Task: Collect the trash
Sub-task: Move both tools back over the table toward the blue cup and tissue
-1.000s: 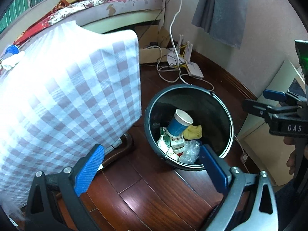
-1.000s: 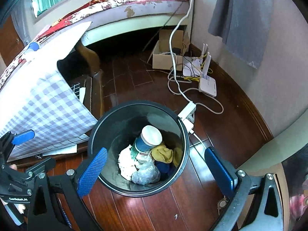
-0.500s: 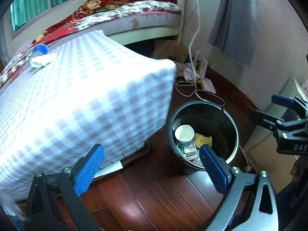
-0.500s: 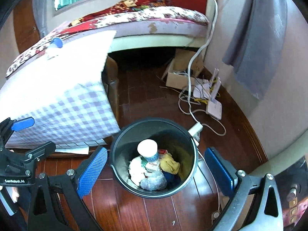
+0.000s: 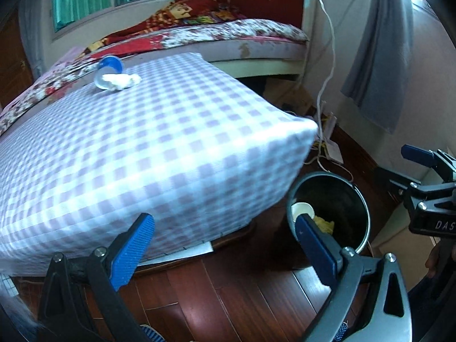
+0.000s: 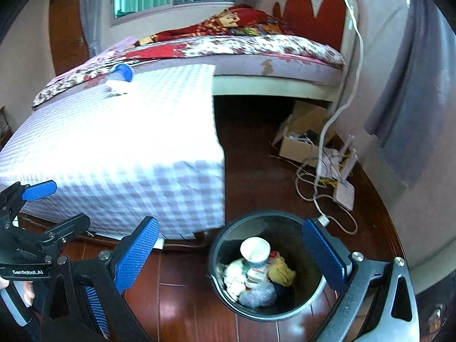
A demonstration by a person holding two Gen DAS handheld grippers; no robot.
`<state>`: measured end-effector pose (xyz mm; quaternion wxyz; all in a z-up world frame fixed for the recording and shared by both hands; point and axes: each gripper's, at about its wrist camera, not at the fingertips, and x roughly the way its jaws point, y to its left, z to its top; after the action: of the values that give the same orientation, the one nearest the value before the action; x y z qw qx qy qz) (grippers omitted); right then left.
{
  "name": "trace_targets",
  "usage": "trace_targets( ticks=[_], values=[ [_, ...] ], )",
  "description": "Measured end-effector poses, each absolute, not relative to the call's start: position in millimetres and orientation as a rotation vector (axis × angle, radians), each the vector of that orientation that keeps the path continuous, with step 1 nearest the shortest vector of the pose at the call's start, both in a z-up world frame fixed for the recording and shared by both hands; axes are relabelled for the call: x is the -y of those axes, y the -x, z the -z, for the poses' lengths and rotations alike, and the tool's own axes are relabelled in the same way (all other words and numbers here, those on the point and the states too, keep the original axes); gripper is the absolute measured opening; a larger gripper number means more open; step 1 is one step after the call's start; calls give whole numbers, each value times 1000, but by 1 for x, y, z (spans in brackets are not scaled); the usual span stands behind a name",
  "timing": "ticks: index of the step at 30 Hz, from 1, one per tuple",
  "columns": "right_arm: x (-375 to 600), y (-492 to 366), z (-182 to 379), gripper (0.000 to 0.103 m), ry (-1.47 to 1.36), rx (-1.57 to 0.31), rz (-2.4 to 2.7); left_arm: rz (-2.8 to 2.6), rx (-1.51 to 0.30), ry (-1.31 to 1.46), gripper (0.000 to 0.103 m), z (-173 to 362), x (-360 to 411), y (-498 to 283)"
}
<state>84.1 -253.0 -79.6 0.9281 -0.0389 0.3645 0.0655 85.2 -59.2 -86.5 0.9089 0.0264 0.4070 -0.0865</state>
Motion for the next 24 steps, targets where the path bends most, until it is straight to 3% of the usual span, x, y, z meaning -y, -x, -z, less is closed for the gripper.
trace_targets(
  ticks=[24],
  values=[
    [136,-113,52,102,111,-633,-366,-68,-791,34,100,71,-59,-75]
  ],
)
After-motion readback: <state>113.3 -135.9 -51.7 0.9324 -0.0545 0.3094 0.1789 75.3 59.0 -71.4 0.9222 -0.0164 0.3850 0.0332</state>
